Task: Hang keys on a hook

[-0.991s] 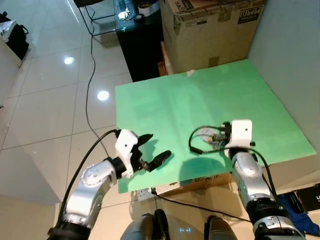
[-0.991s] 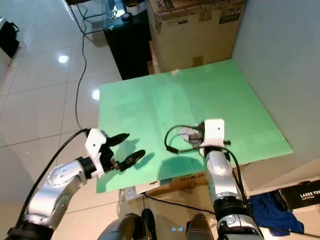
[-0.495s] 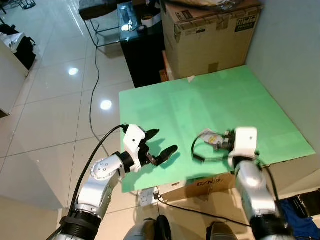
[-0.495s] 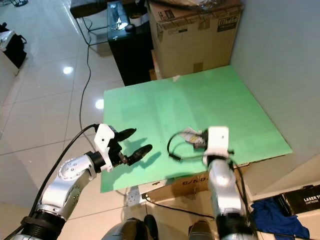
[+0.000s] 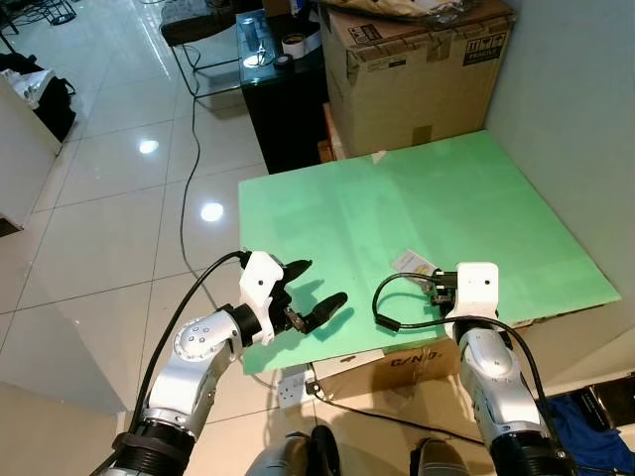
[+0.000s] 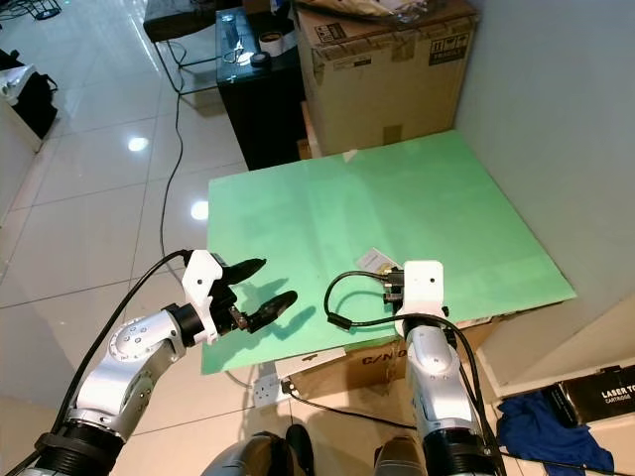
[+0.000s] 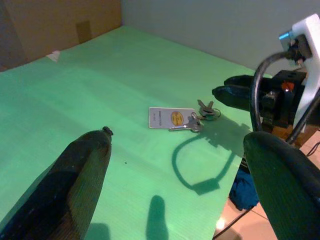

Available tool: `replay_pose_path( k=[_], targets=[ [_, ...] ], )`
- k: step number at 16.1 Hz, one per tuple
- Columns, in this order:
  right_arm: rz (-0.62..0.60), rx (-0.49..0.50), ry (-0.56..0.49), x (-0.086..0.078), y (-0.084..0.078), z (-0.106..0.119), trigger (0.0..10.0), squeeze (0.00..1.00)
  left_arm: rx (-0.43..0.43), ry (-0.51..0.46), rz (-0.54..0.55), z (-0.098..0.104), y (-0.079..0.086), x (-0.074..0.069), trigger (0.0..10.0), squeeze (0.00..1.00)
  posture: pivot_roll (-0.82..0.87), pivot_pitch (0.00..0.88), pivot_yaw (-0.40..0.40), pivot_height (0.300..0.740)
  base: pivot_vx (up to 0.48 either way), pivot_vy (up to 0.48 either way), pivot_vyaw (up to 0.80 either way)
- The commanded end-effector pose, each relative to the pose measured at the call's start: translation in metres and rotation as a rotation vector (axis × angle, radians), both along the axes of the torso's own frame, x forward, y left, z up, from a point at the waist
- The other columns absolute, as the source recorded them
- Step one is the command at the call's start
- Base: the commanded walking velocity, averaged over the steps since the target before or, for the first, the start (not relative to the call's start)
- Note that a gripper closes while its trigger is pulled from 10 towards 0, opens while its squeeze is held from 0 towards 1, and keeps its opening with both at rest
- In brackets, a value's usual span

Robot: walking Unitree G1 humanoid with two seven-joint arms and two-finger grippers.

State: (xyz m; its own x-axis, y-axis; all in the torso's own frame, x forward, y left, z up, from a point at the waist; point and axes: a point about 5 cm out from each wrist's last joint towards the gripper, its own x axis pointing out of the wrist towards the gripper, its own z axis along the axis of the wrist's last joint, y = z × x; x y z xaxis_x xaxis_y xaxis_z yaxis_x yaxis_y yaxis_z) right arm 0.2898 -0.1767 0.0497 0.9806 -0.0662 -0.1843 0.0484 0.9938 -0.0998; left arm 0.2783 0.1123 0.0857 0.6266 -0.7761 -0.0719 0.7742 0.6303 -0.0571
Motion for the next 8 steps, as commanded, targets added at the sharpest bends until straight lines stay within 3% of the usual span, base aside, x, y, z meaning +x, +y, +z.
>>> replay_pose_path(
  k=[1, 5, 8],
  targets=[
    [-0.008, 0.035, 0.019, 0.001, 0.003, -0.002, 10.0, 1.00, 0.024, 0.007, 0.018, -0.003, 0.006, -0.003, 10.0, 0.00, -0.14, 0.148, 0.196, 0.740, 0.000, 0.000, 0.00],
    [-0.047, 0.103, 0.027, 0.003, 0.004, -0.003, 10.0, 1.00, -0.002, 0.054, 0.076, -0.008, 0.012, -0.004, 10.0, 0.00, -0.13, 0.158, 0.191, 0.740, 0.000, 0.000, 0.00],
    [-0.121, 0.145, 0.076, 0.002, -0.007, -0.013, 10.0, 1.00, -0.002, 0.050, 0.077, -0.007, 0.012, -0.005, 10.0, 0.00, -0.13, 0.159, 0.191, 0.740, 0.000, 0.000, 0.00]
  ],
)
